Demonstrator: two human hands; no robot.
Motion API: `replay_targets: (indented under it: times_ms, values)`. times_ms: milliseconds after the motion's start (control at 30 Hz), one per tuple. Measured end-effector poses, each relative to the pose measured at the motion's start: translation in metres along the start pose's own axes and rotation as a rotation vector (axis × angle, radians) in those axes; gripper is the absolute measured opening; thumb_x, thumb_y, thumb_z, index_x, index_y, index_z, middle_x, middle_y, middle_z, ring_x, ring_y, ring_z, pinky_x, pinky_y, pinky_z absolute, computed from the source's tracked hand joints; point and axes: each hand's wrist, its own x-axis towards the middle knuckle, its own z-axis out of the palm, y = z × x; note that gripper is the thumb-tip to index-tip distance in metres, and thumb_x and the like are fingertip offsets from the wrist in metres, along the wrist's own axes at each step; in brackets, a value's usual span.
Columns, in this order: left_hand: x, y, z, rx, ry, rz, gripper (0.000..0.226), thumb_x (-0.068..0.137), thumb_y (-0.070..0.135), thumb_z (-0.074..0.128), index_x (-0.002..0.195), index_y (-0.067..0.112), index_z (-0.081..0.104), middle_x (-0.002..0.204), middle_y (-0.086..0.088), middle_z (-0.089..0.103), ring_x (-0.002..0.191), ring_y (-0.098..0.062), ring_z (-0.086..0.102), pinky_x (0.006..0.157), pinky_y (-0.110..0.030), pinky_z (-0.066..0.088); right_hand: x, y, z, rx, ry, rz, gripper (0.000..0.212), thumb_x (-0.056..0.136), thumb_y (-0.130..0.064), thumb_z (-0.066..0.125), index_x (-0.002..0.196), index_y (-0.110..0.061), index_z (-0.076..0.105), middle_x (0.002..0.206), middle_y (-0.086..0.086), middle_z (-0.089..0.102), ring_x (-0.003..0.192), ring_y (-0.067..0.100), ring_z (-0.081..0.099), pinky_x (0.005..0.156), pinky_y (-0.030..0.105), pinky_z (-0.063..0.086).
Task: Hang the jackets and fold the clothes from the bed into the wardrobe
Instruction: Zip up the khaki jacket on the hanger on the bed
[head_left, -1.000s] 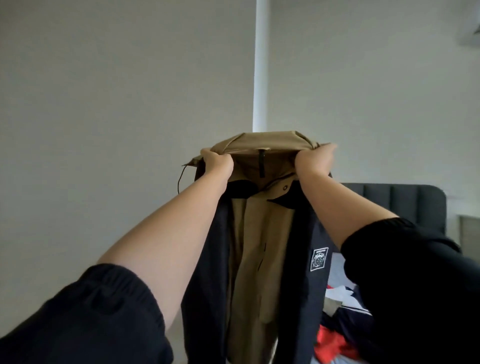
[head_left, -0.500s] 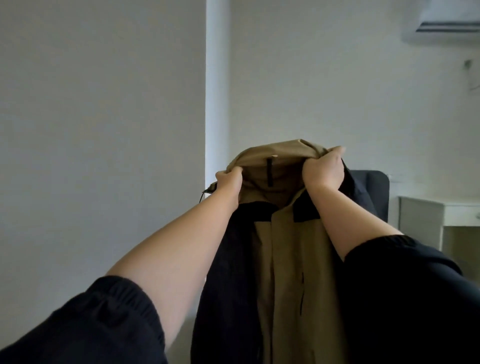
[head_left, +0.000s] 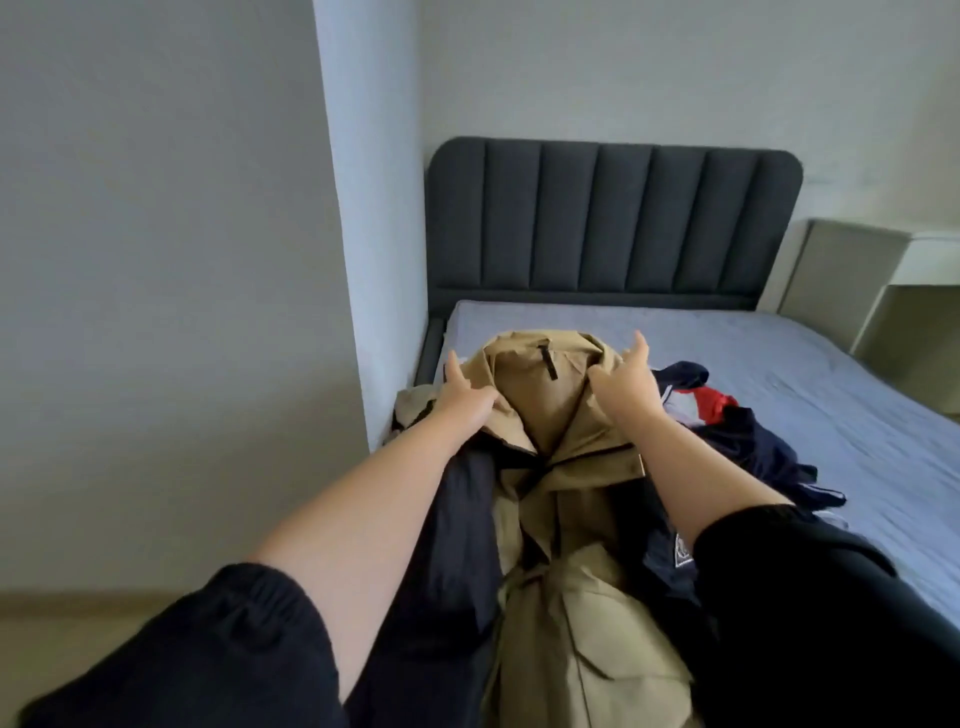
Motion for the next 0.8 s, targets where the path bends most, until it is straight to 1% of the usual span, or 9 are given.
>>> replay_targets:
  times_ms: [67, 167, 233, 267, 333, 400, 533, 667, 800]
  values:
    - [0.006, -0.041, 0.004, 0.228, -0.076, 0.029, 0.075, 0.092, 0.019, 0.048, 0.152, 0.03, 0.005, 0.151, -0.007, 0.034, 0.134, -0.027, 0.036, 0.101, -0.028, 0.033, -0.013, 0.029, 0.033, -0.1, -0.049, -0.041, 0.056, 0.092, -0.022, 0.05, 0.142, -0.012, 0.029, 0.129, 0.015, 0.054, 0.115, 0.033, 0.053, 0.086, 0.032, 0.041]
    - [0.006, -0.115, 0.014, 0.613, -0.25, -0.01, 0.073, 0.092, 0.034, 0.049, 0.152, 0.031, 0.008, 0.158, -0.006, 0.02, 0.142, -0.029, 0.023, 0.112, -0.043, 0.028, -0.051, 0.085, 0.089, -0.356, -0.163, -0.057, 0.049, 0.088, -0.023, 0.05, 0.135, -0.01, 0.039, 0.136, 0.013, 0.048, 0.127, 0.033, 0.042, 0.103, 0.041, 0.036]
    - [-0.002, -0.158, 0.024, 0.848, -0.339, -0.061, 0.081, 0.09, 0.047, 0.051, 0.15, 0.038, -0.002, 0.16, -0.004, 0.002, 0.146, -0.03, 0.003, 0.113, -0.055, 0.015, -0.084, 0.123, 0.127, -0.526, -0.237, 0.019, 0.052, 0.09, -0.027, 0.047, 0.139, -0.012, 0.036, 0.147, 0.01, 0.037, 0.136, 0.029, 0.031, 0.109, 0.045, 0.026]
    - [-0.006, -0.176, 0.029, 0.894, -0.362, -0.1, 0.087, 0.088, 0.05, 0.053, 0.149, 0.041, -0.009, 0.16, -0.004, -0.005, 0.146, -0.032, -0.005, 0.112, -0.059, 0.011, -0.102, 0.142, 0.145, -0.591, -0.293, 0.095, 0.056, 0.092, -0.031, 0.043, 0.144, -0.014, 0.029, 0.153, 0.008, 0.028, 0.141, 0.026, 0.022, 0.112, 0.048, 0.02]
    - [-0.014, -0.21, 0.037, 0.94, -0.363, -0.138, 0.096, 0.086, 0.049, 0.057, 0.145, 0.044, -0.018, 0.16, -0.006, -0.01, 0.146, -0.033, -0.008, 0.11, -0.063, 0.011, -0.136, 0.179, 0.174, -0.617, -0.424, 0.259, 0.062, 0.096, -0.039, 0.033, 0.152, -0.02, 0.013, 0.16, 0.002, 0.011, 0.147, 0.022, 0.006, 0.114, 0.053, 0.009]
    - [-0.014, -0.241, 0.039, 0.983, -0.357, -0.137, 0.098, 0.088, 0.045, 0.059, 0.144, 0.043, -0.022, 0.159, -0.007, -0.011, 0.146, -0.033, -0.008, 0.11, -0.063, 0.015, -0.161, 0.214, 0.191, -0.527, -0.508, 0.369, 0.062, 0.098, -0.046, 0.027, 0.153, -0.027, 0.005, 0.161, -0.001, 0.003, 0.147, 0.018, -0.003, 0.115, 0.054, 0.003]
    - [-0.008, -0.289, 0.04, 1.014, -0.391, -0.118, 0.094, 0.091, 0.044, 0.056, 0.144, 0.043, -0.022, 0.159, -0.007, -0.008, 0.146, -0.032, -0.008, 0.11, -0.061, 0.018, -0.176, 0.255, 0.208, -0.569, -0.508, 0.344, 0.064, 0.097, -0.055, 0.025, 0.152, -0.032, 0.001, 0.161, -0.004, -0.003, 0.147, 0.013, -0.009, 0.116, 0.051, -0.001]
    - [0.001, -0.32, 0.045, 1.012, -0.344, -0.036, 0.088, 0.093, 0.045, 0.05, 0.145, 0.041, -0.021, 0.159, -0.009, -0.005, 0.146, -0.033, -0.009, 0.113, -0.061, 0.011, -0.178, 0.271, 0.226, -0.733, -0.466, 0.286, 0.066, 0.096, -0.056, 0.021, 0.152, -0.031, -0.004, 0.16, -0.005, -0.014, 0.145, 0.014, -0.017, 0.115, 0.051, -0.002]
    - [0.003, -0.323, 0.051, 0.932, -0.295, -0.017, 0.085, 0.091, 0.038, 0.05, 0.147, 0.041, -0.014, 0.159, -0.011, -0.003, 0.145, -0.033, -0.011, 0.114, -0.058, 0.004, -0.176, 0.273, 0.23, -0.82, -0.475, 0.304, 0.067, 0.095, -0.057, 0.019, 0.152, -0.03, -0.005, 0.159, -0.003, -0.016, 0.145, 0.016, -0.017, 0.115, 0.051, -0.002]
